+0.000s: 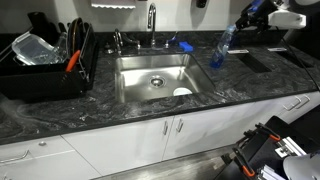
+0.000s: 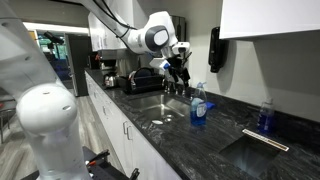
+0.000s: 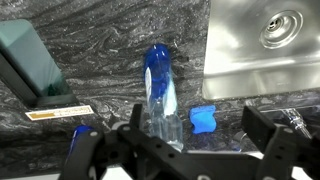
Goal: Pick up the bottle from the counter and put it in the sink
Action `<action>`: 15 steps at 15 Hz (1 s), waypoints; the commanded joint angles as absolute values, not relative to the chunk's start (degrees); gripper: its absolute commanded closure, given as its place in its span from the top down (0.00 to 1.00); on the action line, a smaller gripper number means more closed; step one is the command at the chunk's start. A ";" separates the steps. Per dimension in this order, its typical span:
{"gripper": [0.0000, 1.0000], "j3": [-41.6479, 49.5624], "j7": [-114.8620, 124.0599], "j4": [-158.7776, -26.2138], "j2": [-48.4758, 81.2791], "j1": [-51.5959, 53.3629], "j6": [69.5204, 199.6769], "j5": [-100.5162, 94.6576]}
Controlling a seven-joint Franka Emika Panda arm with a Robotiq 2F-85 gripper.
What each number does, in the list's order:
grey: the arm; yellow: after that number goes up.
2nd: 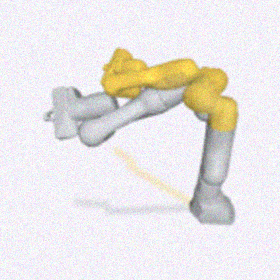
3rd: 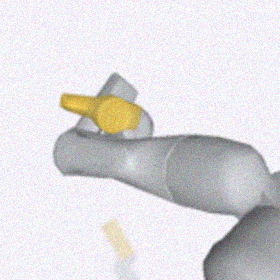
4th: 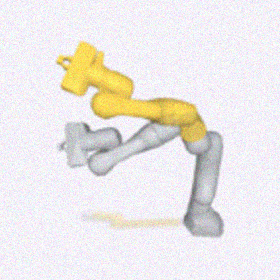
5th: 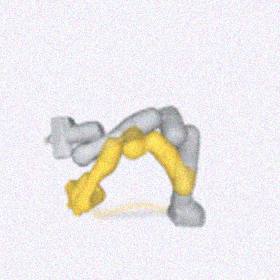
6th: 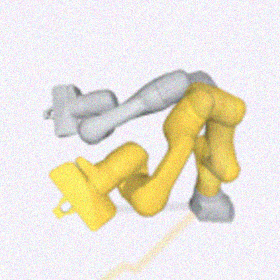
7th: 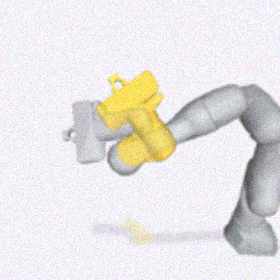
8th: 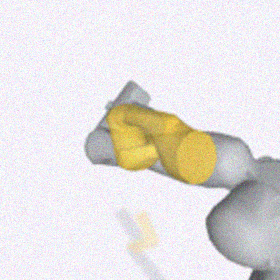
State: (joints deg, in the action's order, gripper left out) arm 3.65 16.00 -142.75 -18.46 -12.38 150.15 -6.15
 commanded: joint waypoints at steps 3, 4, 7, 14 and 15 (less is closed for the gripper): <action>1.00 5.11 12.50 -137.20 -11.72 -11.76 152.43 -5.38; 1.00 5.25 11.91 -136.29 -10.70 -11.47 152.39 -5.06; 1.00 5.11 12.46 -132.75 -6.58 -11.83 153.08 -6.24; 1.00 6.72 7.47 -127.04 1.28 -11.34 154.63 -7.25; 1.00 6.94 6.86 -126.26 2.31 -11.28 154.73 -7.47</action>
State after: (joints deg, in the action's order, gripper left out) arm 5.54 9.36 -129.48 -1.67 -12.16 153.37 -6.59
